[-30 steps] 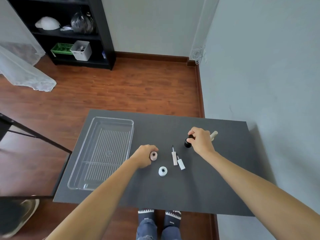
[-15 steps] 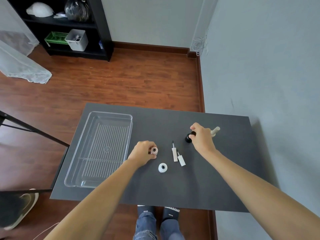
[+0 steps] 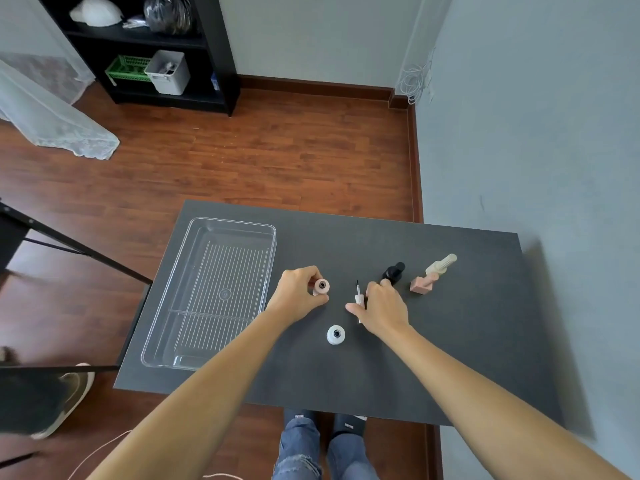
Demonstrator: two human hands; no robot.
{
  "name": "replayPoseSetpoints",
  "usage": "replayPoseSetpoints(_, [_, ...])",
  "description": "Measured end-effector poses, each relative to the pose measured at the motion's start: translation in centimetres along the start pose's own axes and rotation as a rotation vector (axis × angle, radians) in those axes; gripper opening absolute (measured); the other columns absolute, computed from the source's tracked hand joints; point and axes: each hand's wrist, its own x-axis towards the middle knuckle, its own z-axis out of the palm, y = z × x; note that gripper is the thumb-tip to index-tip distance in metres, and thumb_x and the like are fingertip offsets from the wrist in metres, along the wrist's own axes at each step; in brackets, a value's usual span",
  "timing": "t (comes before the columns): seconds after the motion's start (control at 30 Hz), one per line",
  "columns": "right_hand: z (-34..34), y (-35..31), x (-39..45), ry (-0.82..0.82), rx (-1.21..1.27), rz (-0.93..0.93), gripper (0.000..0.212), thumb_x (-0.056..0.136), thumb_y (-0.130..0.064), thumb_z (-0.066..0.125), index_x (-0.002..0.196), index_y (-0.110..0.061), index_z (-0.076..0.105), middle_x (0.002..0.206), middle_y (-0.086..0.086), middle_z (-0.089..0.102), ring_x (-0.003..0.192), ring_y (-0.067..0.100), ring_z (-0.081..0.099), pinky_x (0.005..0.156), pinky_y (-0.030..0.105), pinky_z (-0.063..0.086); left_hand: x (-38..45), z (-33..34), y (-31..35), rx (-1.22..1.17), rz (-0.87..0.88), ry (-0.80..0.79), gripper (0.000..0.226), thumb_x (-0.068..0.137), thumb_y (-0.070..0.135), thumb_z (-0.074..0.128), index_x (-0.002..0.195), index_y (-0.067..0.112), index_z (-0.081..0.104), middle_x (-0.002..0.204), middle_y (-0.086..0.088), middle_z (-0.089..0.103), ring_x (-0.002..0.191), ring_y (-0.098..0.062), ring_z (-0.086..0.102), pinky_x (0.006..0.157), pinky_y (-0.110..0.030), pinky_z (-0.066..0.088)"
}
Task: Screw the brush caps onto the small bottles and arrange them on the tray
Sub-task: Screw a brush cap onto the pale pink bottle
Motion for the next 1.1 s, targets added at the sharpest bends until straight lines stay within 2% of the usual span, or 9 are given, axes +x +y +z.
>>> replayPoseSetpoints(0.2, [0.0,-1.6,0.5,0.049,0.052,-0.026,0.027,0.094,-0.033,0.053,0.097,-0.008,0.064,0.109,0.010,0.053,0.102,0.030,0.055,0.065,0.031,0.041,-0.2,-1.0,0.9,-0.032,-0.008,0.065,0.017,0.071,0.010,0.076,0.078,0.011,0.061,0.075,-0.001,0.072,0.075,-0.023,0.068,0.074,-0.034,0.055])
replayPoseSetpoints(0.37, [-2.4,-2.9,0.2,0.110,0.370,-0.040,0.029,0.093,-0.030,0.053,0.085,-0.004,0.061,0.094,0.012,0.063,0.093,0.028,0.055,0.074,0.035,0.048,0.2,-3.8,3.3,-0.097,0.011,0.159,0.017,0.069,0.013,0.075,0.075,0.014,0.059,0.071,0.007,0.070,0.070,-0.014,0.067,0.070,-0.027,0.054])
replayPoseSetpoints(0.5, [-6.6,-3.2,-0.3,0.142,0.687,-0.021,0.029,0.095,-0.028,0.052,0.076,-0.007,0.050,0.069,0.005,0.063,0.065,0.020,0.059,0.057,0.026,0.046,0.4,-6.2,6.2,-0.164,0.064,0.193,0.016,0.070,0.016,0.077,0.075,0.016,0.061,0.073,0.006,0.072,0.065,-0.006,0.063,0.067,-0.020,0.051])
replayPoseSetpoints(0.63, [-13.3,-2.7,-1.6,0.185,0.885,-0.136,0.024,0.092,-0.033,0.061,0.085,-0.010,0.059,0.067,0.006,0.070,0.051,0.013,0.066,0.047,0.024,0.052,0.6,-8.9,10.6,-0.233,0.168,0.198,0.016,0.072,0.022,0.083,0.083,0.025,0.071,0.077,0.011,0.074,0.069,-0.002,0.065,0.068,-0.010,0.050])
replayPoseSetpoints(0.77, [-21.6,-2.2,-3.2,0.369,0.920,-0.258,0.022,0.085,-0.037,0.072,0.081,-0.017,0.064,0.064,0.001,0.071,0.048,0.009,0.061,0.046,0.021,0.049,0.5,-11.3,15.9,-0.321,0.280,0.239,0.020,0.072,0.034,0.087,0.089,0.031,0.077,0.076,0.017,0.074,0.066,0.005,0.062,0.064,-0.007,0.047])
replayPoseSetpoints(0.87, [-27.5,-2.4,-4.6,0.513,1.008,-0.348,0.026,0.080,-0.036,0.076,0.075,-0.014,0.064,0.058,0.001,0.067,0.044,0.013,0.048,0.045,0.022,0.043,0.2,-12.8,19.9,-0.393,0.350,0.296,0.018,0.071,0.041,0.085,0.086,0.036,0.077,0.078,0.017,0.075,0.068,0.006,0.064,0.065,-0.004,0.046])
replayPoseSetpoints(0.93, [-31.0,-2.9,-5.5,0.562,1.144,-0.419,0.027,0.078,-0.029,0.079,0.073,-0.008,0.064,0.065,0.010,0.067,0.048,0.016,0.042,0.050,0.026,0.040,0.1,-13.7,22.4,-0.416,0.392,0.333,0.017,0.073,0.044,0.083,0.086,0.034,0.078,0.077,0.016,0.076,0.069,0.003,0.066,0.065,-0.004,0.046])
replayPoseSetpoints(1.0, [-34.1,-3.7,-6.5,0.573,1.275,-0.505,0.020,0.079,-0.021,0.079,0.073,-0.007,0.066,0.067,0.010,0.067,0.052,0.014,0.047,0.054,0.025,0.042,-0.1,-14.5,24.8,-0.423,0.429,0.363,0.019,0.074,0.045,0.081,0.086,0.030,0.078,0.077,0.013,0.077,0.073,-0.001,0.069,0.064,-0.007,0.048])
replayPoseSetpoints(1.1, [-38.0,-5.0,-7.6,0.640,1.255,-0.664,0.015,0.084,-0.015,0.075,0.070,-0.017,0.069,0.069,-0.002,0.069,0.066,0.015,0.062,0.065,0.020,0.051,-0.4,-15.7,27.7,-0.447,0.460,0.400,0.020,0.074,0.045,0.080,0.082,0.026,0.078,0.075,0.008,0.077,0.076,-0.012,0.072,0.069,-0.018,0.052])
